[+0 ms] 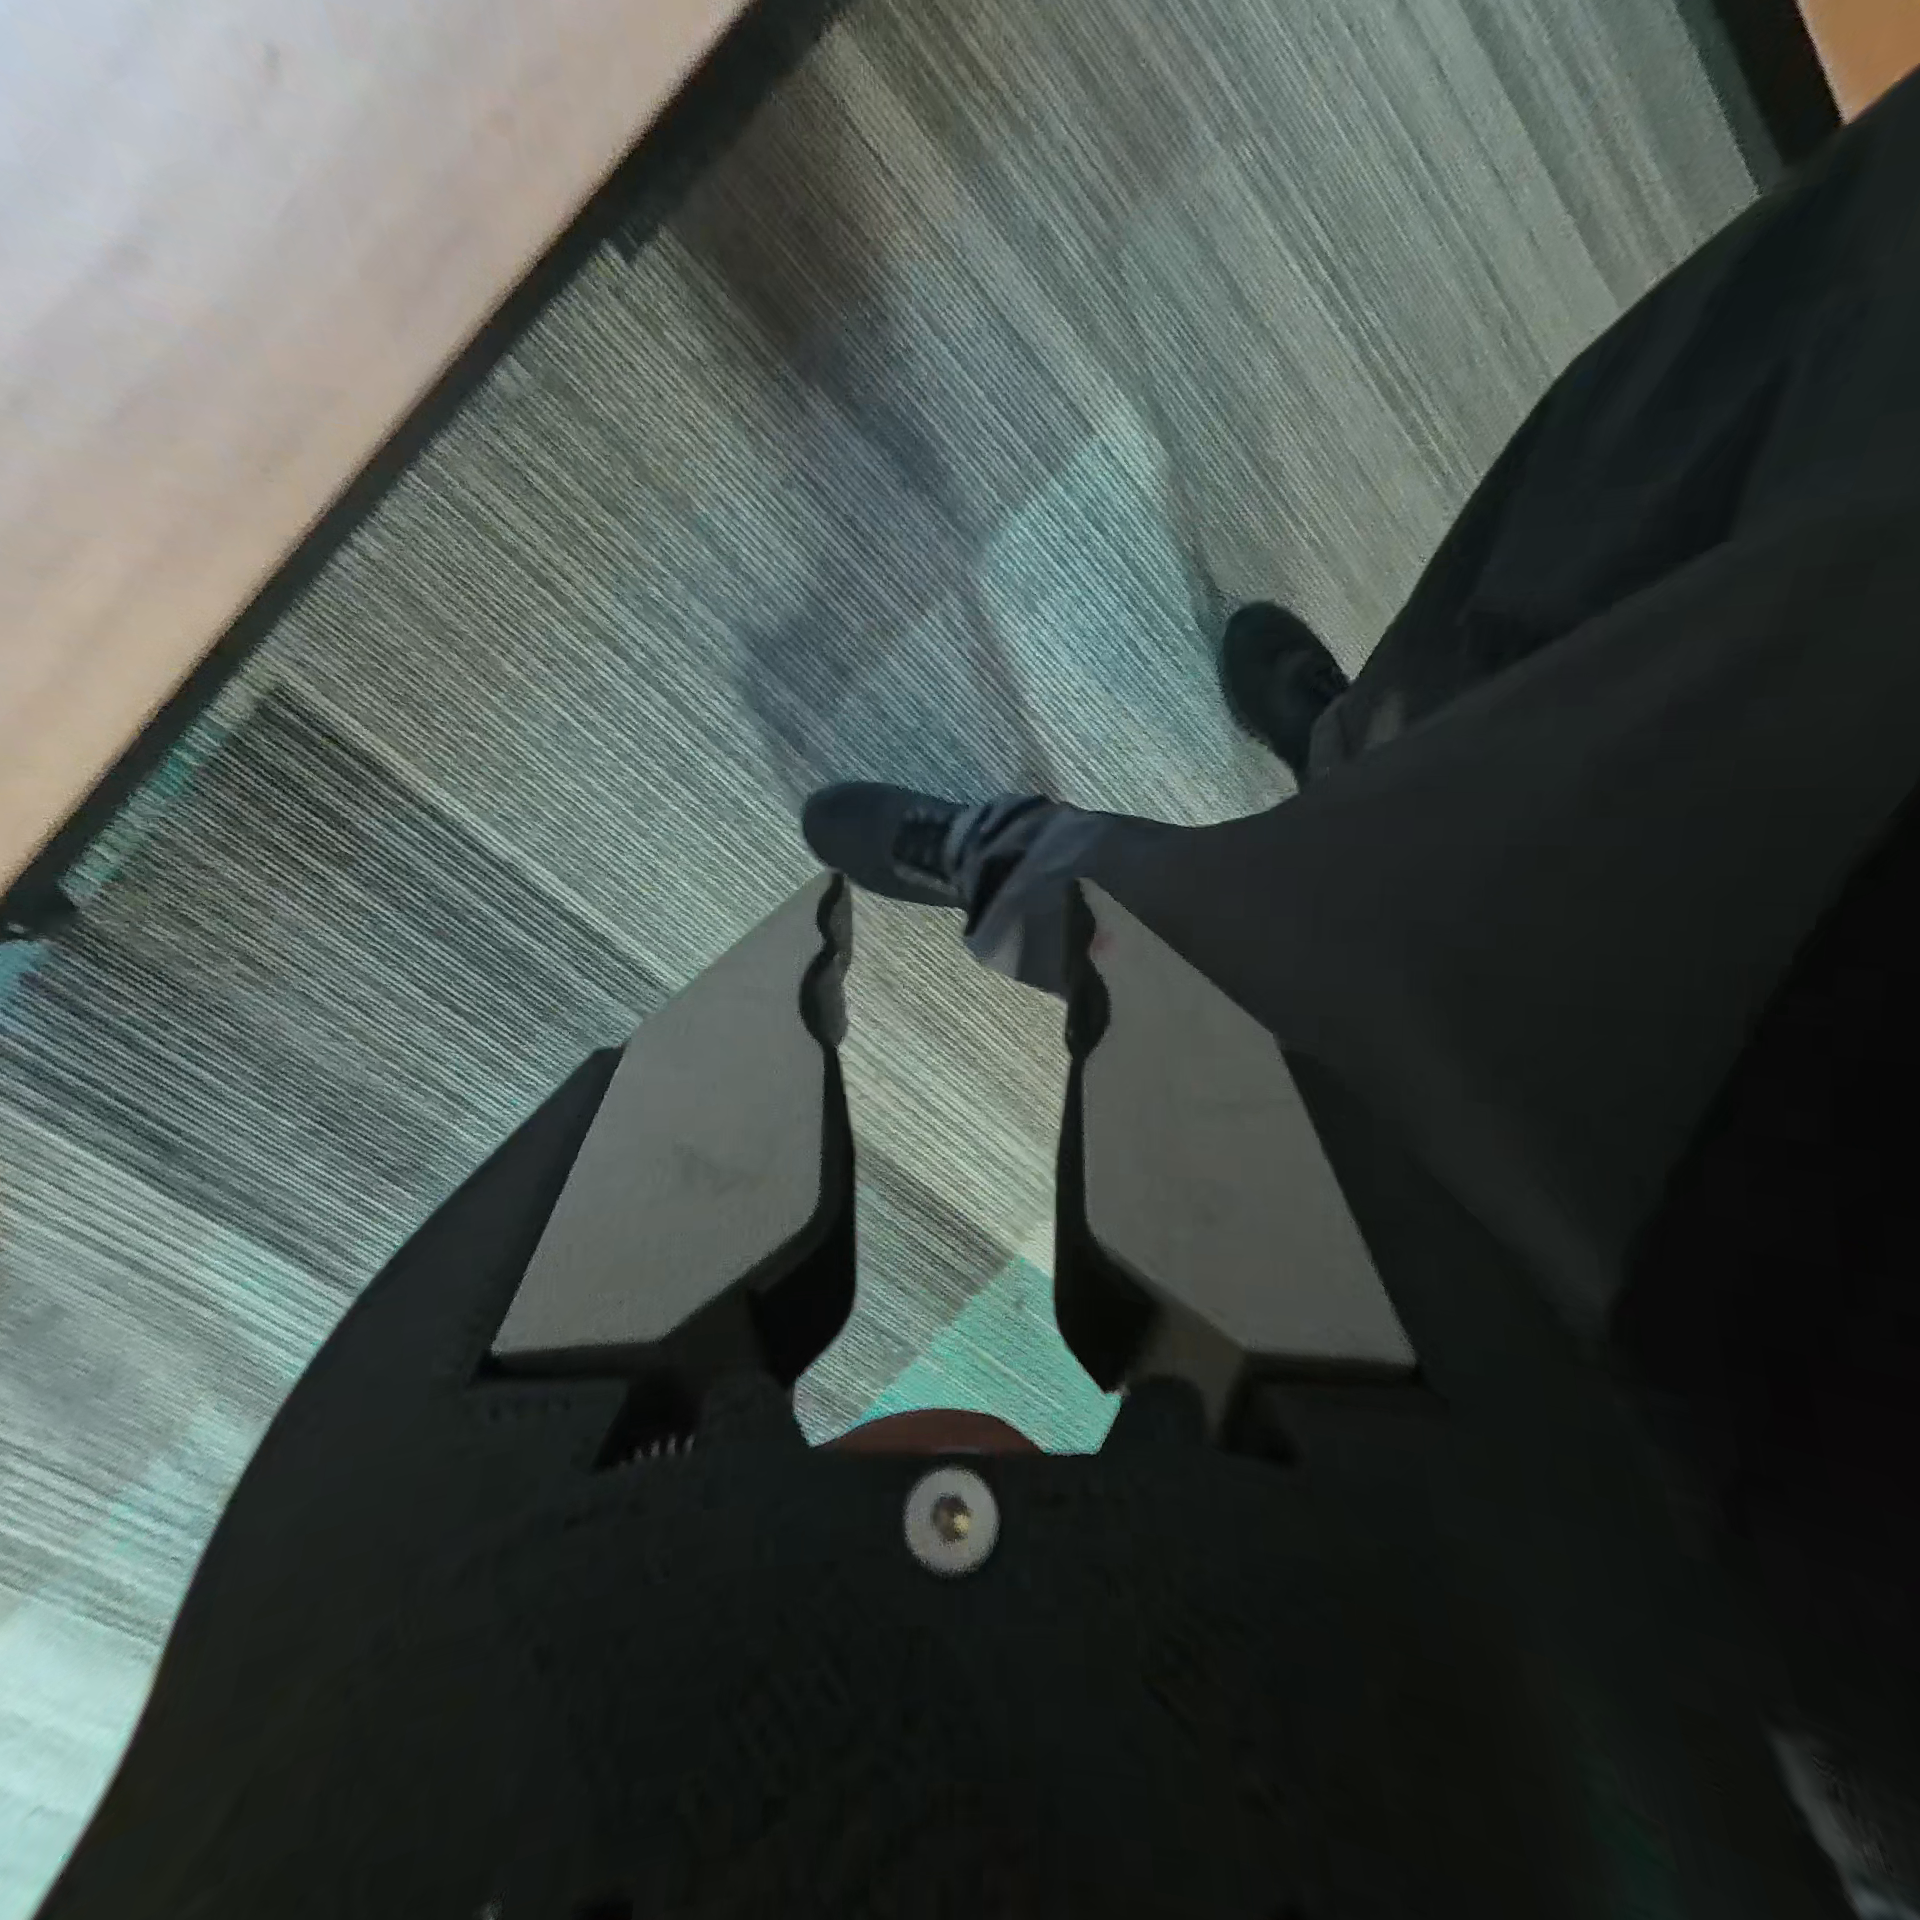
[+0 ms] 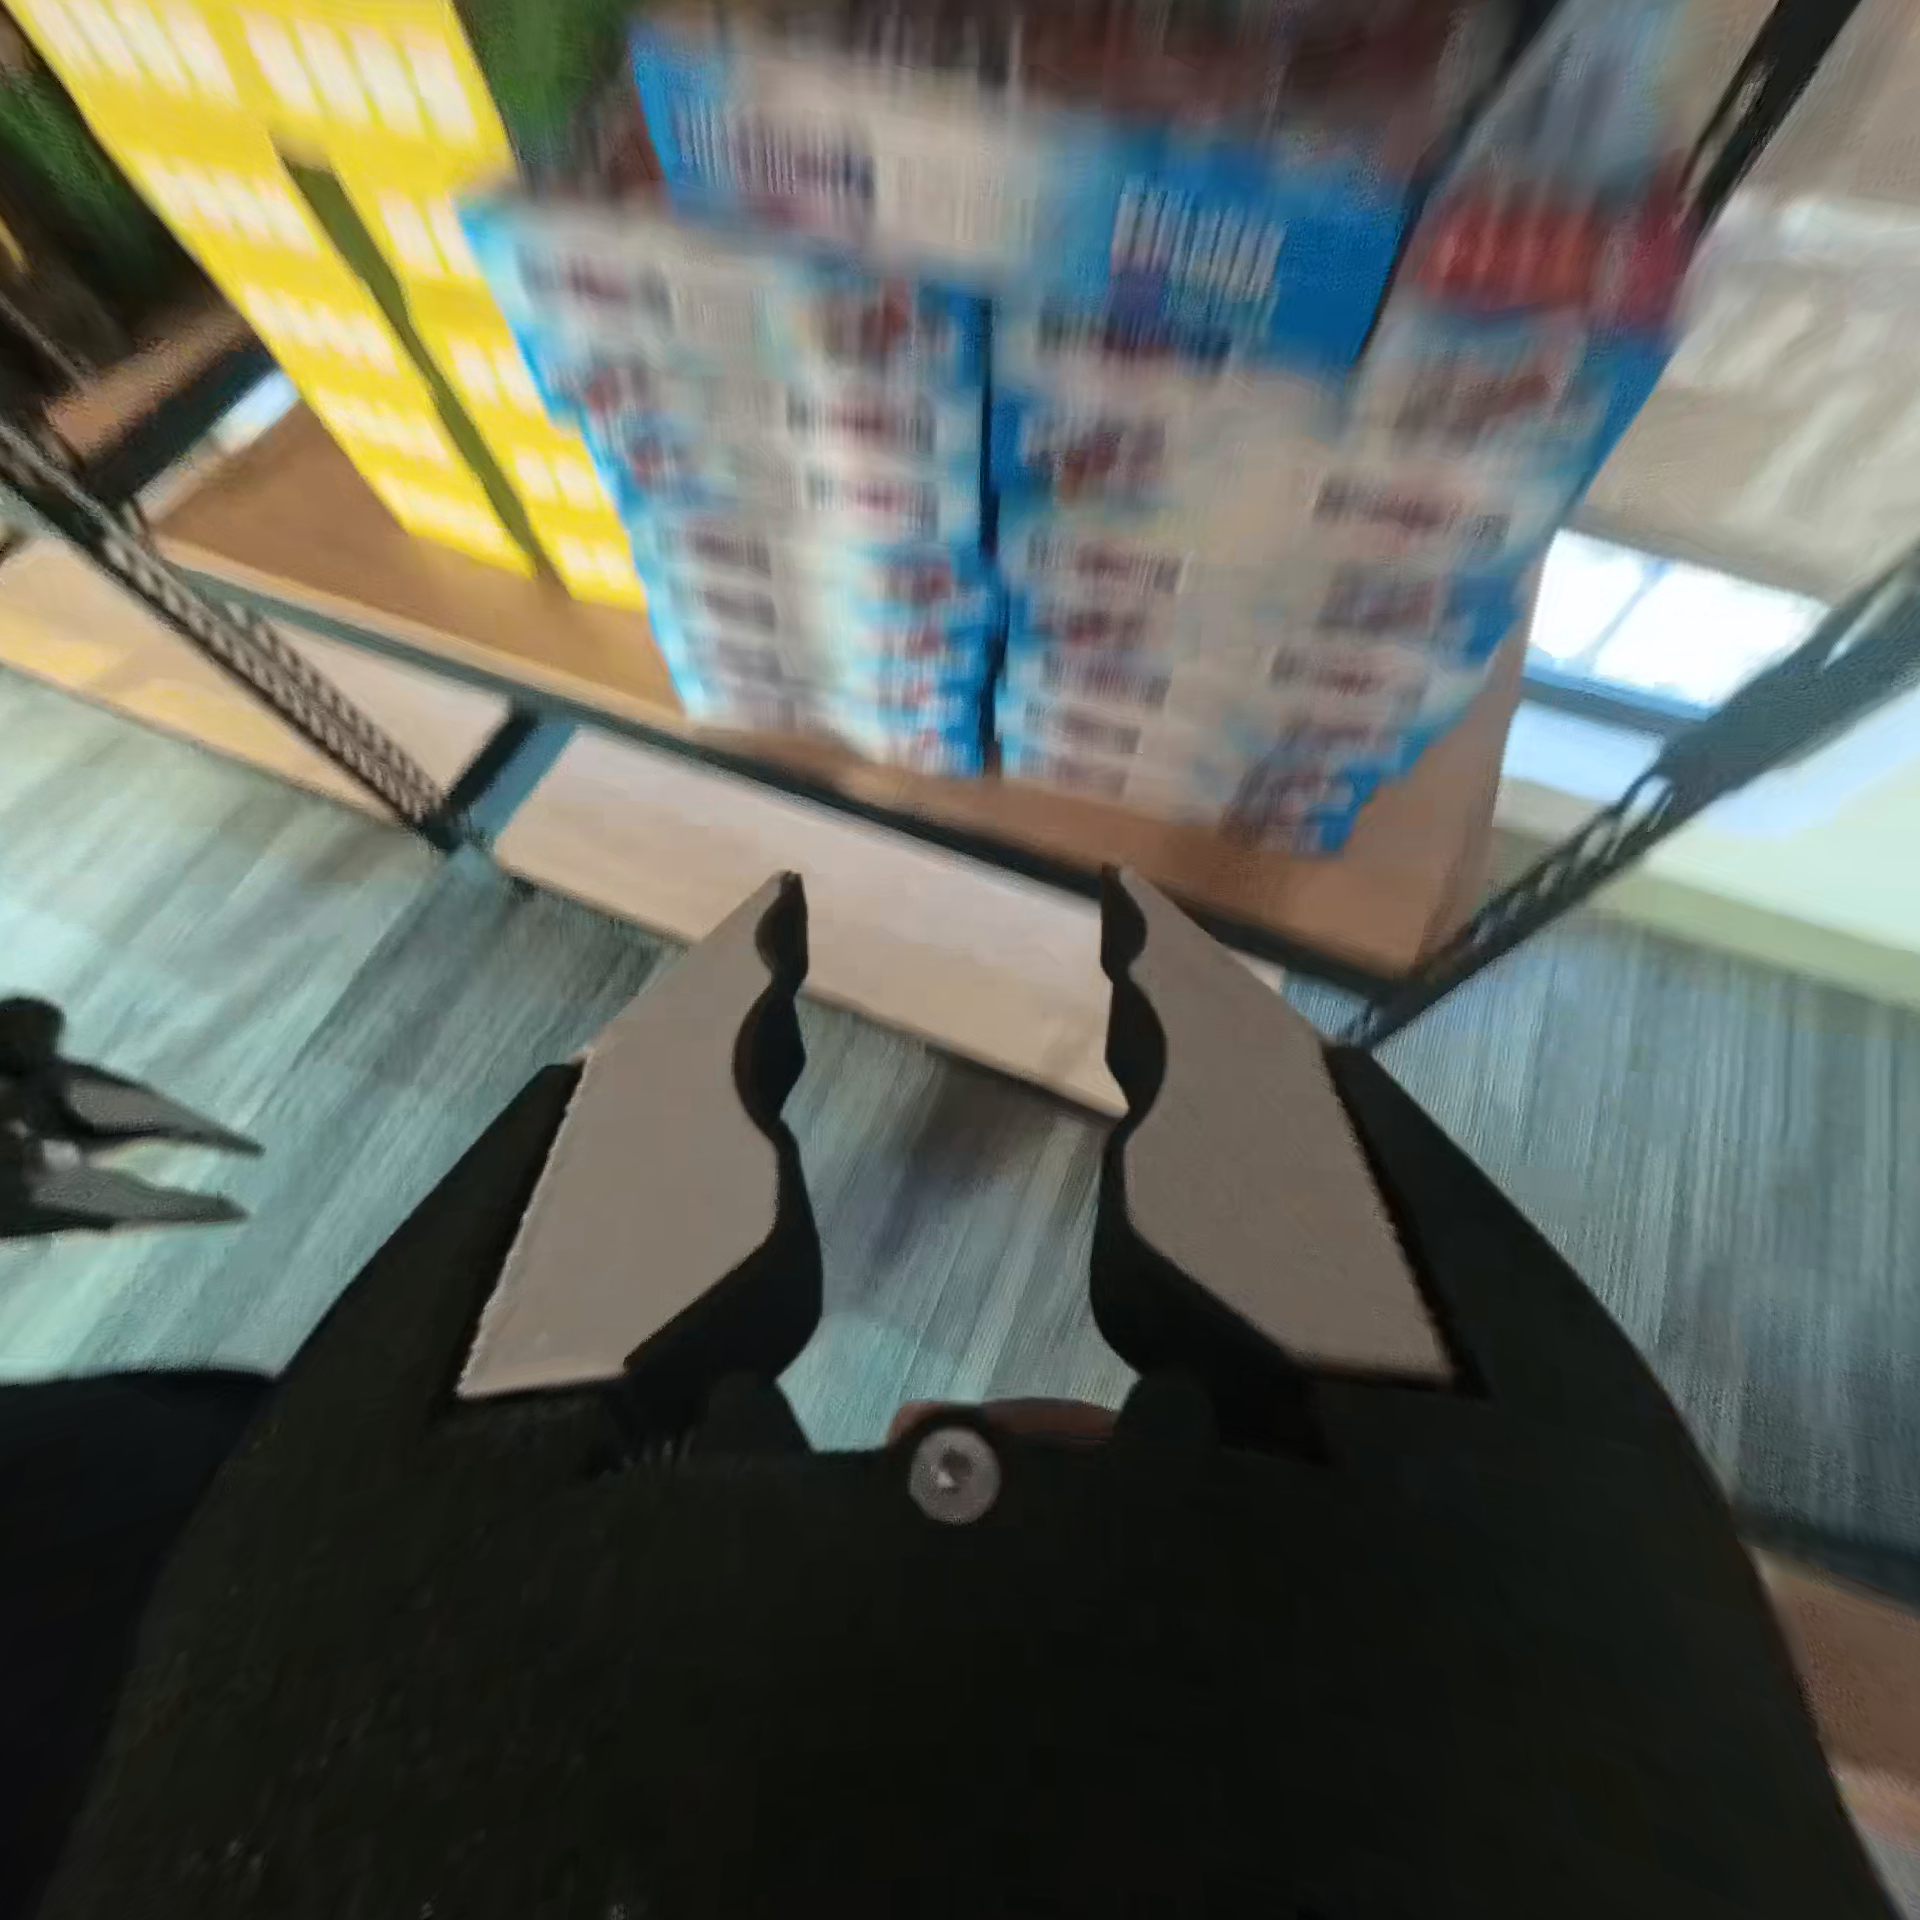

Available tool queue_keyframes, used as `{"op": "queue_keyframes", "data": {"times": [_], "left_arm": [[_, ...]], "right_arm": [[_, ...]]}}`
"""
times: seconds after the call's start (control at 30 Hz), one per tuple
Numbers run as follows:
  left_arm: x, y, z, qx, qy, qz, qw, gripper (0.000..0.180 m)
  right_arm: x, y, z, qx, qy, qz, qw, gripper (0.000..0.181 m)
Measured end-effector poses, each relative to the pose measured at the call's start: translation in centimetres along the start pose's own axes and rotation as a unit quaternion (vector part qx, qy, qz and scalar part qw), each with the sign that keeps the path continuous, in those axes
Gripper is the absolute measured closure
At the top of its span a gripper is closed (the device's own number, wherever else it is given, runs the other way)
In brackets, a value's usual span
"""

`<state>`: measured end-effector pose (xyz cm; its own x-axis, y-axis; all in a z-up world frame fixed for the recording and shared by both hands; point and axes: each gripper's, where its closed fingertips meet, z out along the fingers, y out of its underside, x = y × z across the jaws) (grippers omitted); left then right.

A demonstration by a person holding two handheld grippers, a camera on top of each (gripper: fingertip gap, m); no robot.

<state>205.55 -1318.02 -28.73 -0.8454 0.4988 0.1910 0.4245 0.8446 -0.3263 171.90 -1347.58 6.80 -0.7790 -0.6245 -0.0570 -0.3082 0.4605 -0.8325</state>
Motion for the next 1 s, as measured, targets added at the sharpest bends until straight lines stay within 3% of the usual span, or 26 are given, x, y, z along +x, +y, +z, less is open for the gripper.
{"op": "queue_keyframes", "data": {"times": [0.1, 0.23, 0.37, 0.47, 0.57, 0.67, 0.9, 1.0], "left_arm": [[-3.8, -2.8, -1.0, 0.028, -0.010, -0.012, 0.999, 0.142], [-5.8, -5.1, -1.3, 0.063, -0.011, -0.065, 0.996, 0.142], [-5.5, -4.6, -0.6, 0.047, -0.014, -0.127, 0.991, 0.142], [-4.6, -3.8, -0.9, 0.017, -0.026, -0.157, 0.987, 0.142], [-4.2, -3.2, -2.6, -0.010, -0.059, -0.202, 0.978, 0.143], [-3.5, -4.1, -3.6, -0.019, -0.062, -0.250, 0.966, 0.143], [-4.4, -7.8, -2.8, -0.068, -0.072, -0.243, 0.965, 0.143], [-5.2, -10.2, -2.5, -0.069, -0.073, -0.219, 0.970, 0.143]], "right_arm": [[1.1, -11.8, -0.7, 0.057, -0.034, -0.027, 0.997, 0.130], [0.7, -19.5, 1.7, 0.046, -0.064, -0.122, 0.989, 0.125], [2.4, -25.8, 5.1, 0.098, -0.014, -0.204, 0.974, 0.115], [6.3, -30.1, 6.6, 0.137, 0.032, -0.189, 0.972, 0.114], [10.2, -31.9, 8.5, 0.143, 0.037, -0.144, 0.978, 0.117], [10.6, -31.5, 10.2, 0.117, -0.025, -0.159, 0.980, 0.118], [9.9, -32.2, 10.5, 0.120, -0.069, -0.250, 0.958, 0.148], [9.5, -32.2, 10.7, 0.131, -0.089, -0.250, 0.955, 0.148]]}}
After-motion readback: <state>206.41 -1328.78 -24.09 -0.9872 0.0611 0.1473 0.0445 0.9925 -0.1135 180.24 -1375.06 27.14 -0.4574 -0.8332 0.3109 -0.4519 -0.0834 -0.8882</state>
